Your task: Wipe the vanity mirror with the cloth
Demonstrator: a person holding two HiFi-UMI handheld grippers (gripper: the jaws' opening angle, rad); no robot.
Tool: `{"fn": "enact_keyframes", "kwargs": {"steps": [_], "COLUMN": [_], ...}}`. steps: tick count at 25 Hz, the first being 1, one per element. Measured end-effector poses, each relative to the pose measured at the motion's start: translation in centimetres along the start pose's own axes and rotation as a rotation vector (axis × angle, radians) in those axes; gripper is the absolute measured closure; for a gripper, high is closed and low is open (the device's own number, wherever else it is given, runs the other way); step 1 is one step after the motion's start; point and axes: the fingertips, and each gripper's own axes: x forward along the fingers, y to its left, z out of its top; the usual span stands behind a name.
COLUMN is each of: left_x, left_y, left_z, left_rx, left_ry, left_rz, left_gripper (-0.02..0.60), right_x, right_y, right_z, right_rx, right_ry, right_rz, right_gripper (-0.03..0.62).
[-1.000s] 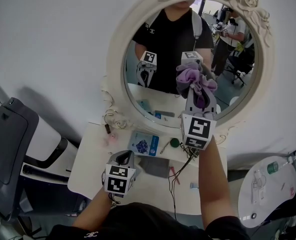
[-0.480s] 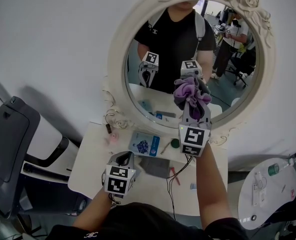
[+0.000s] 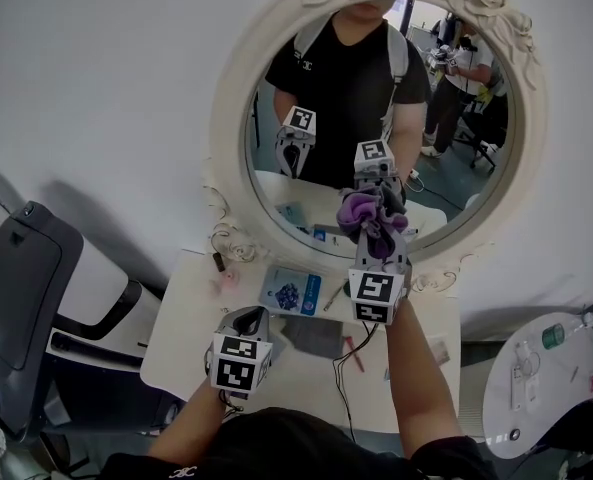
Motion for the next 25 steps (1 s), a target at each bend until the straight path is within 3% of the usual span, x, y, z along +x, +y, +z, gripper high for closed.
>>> {"fn": "enact_keyframes", "kwargs": {"steps": [11,20,25], "left_x": [0.0,-0.3,-0.8], "left_y": [-0.2,-0.9,-0.5], "left_z": [-0.1,-0.4,-0.9], "left_rx": [0.008,0.007,-0.004], "left_ry": [0.004,0.004,0.003], "left_rz": [-0.001,-0.008,0.000], "left_gripper": [0.575,0.575,0.575], "right_x": [0.1,0.1,0.1], "right_y": [2.1,4.8,5.0], "right_z": [-6.3,-13.7,-14.7], "right_rx": [0.015,-0.010,-0.024], "right_ry": [0.200,0.513,0.538], "right_rz": [0.046,0.084,0.061], "right_gripper": [0.542,0.540,0.542]}}
